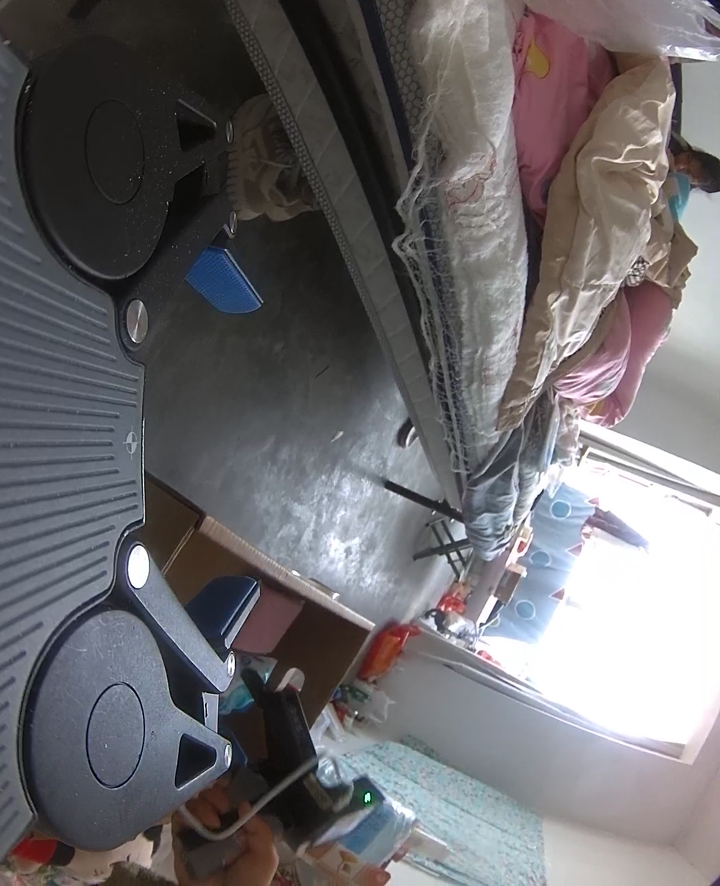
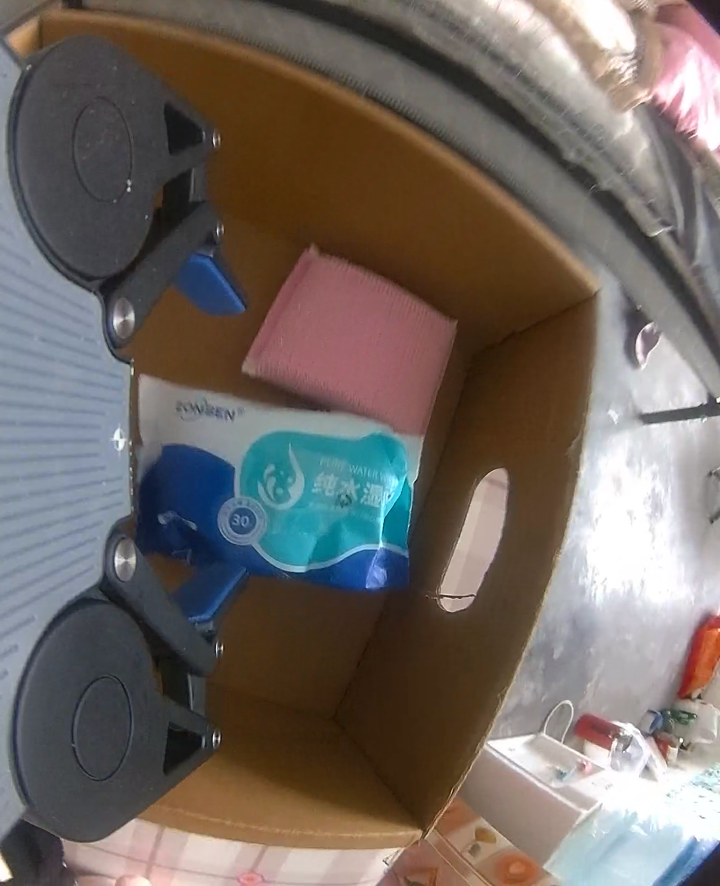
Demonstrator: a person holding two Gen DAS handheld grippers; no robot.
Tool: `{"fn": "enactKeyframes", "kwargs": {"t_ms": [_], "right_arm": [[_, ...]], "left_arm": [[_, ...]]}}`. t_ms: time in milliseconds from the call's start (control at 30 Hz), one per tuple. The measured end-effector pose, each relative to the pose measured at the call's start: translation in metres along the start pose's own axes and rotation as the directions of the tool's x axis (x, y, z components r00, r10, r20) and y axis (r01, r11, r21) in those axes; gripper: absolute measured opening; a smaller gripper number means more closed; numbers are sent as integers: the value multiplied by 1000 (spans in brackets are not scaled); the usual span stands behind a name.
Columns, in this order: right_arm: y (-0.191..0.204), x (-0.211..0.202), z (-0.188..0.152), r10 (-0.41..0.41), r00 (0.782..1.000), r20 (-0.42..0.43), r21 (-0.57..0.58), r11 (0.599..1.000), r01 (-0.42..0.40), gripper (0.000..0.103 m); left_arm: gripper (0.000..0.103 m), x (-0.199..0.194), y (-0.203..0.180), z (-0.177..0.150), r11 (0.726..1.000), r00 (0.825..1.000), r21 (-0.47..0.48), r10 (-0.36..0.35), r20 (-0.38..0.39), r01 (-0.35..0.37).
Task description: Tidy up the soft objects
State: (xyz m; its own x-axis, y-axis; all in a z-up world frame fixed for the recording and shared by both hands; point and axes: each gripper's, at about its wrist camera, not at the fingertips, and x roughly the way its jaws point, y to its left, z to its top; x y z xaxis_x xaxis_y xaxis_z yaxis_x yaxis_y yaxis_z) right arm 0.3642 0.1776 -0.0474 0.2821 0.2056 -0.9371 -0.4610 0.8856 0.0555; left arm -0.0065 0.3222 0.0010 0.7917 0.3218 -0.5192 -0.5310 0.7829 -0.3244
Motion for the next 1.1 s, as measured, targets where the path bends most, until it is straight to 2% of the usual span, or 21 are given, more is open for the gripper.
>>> {"fn": "enactKeyframes", "kwargs": {"t_ms": [133,200,333,400,467,500,533,600,667,733,900,1000,1100], "right_arm": [[-1,21,5,21,998,-54,51,999,-18,103],[0,20,6,45,999,-20,81,996,-43,103],[1,14,12,141,990,23,137,980,-143,103],[6,14,13,146,989,34,134,980,-149,103],[6,13,12,183,982,43,143,972,-188,103],[6,9,11,192,980,50,144,970,-198,99],[6,3,10,194,979,66,130,971,-202,96],[5,-19,4,202,973,110,98,972,-213,96],[-2,-50,-6,263,951,165,60,959,-276,96],[-16,-93,-28,319,918,234,17,943,-332,97],[-70,-199,-115,430,813,392,-80,897,-436,103],[-105,-244,-171,434,774,461,-91,891,-445,103],[-145,-274,-235,366,752,548,-37,908,-416,103]], "left_arm": [[102,2,-1,-1,1000,1000,4,1,-5,-1],[102,2,0,0,1000,1000,3,3,-3,-3],[102,2,2,0,1000,1000,0,9,-5,-9],[102,3,1,0,1000,1000,0,9,-9,-9],[102,2,0,-1,1000,1000,-1,8,-11,-8],[102,1,0,-1,1000,1000,0,8,-11,-8],[102,0,-1,-1,1000,1000,2,9,-11,-9],[102,-3,-2,-1,1000,1000,5,8,-9,-8],[102,-9,-4,0,1000,1000,12,-1,1,1],[102,-16,-7,1,999,1000,32,-14,11,14],[103,-33,-29,0,993,997,91,-71,12,70],[103,-44,-50,-3,981,990,133,-143,-5,143],[103,-60,-81,-12,951,973,204,-230,-34,232]]}}
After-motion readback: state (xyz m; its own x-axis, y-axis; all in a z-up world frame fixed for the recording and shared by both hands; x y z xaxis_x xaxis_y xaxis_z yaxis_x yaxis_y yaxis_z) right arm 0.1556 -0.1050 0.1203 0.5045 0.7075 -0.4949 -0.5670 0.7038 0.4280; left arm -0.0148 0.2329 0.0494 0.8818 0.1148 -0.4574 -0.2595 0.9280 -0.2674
